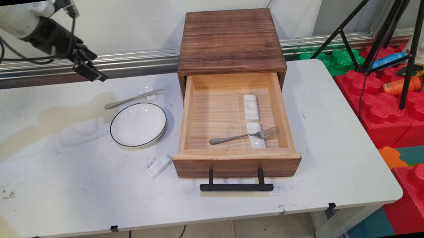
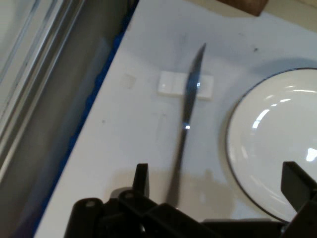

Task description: Pick up the knife from the left of the white plate

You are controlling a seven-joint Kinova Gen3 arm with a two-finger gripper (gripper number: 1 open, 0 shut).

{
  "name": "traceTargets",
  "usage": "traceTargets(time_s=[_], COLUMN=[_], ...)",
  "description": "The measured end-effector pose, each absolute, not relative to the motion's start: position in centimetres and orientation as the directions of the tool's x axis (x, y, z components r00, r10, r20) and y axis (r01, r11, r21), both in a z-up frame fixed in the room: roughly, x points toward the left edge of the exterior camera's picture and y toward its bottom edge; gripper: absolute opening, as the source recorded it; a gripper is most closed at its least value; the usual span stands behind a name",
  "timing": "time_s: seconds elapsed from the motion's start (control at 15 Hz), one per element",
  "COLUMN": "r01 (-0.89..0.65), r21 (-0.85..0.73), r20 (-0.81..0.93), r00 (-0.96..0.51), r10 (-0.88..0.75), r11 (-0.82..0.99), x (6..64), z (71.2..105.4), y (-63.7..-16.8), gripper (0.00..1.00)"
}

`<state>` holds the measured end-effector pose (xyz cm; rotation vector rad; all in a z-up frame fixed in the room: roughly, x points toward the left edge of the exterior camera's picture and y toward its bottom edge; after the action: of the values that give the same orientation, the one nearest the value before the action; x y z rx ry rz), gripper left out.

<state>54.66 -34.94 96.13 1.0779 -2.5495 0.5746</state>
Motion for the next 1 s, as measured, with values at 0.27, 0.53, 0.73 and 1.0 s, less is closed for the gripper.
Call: traceTargets(time_s=[0.27,0.53,0.73,1.0], r01=[-0.713,-0.686,-0.658,-0.616], r21=[-0.260,-0.268,-0.262,-0.243], r20=[0.391,0.341,0.297,0.243], r00=[-0.694,-0.724,-0.751,-0.786], r10=[-0.605,-0.599,-0.589,-0.568], r11=[0.651,0.677,0.706,0.749], x=[55.0,55.3,55.5,55.6], z=[95.0,93.5,92.0,89.6], y=[-38.4,-41.7,-43.9,-46.5], gripper=[1.00,1.00,1.00,1.00])
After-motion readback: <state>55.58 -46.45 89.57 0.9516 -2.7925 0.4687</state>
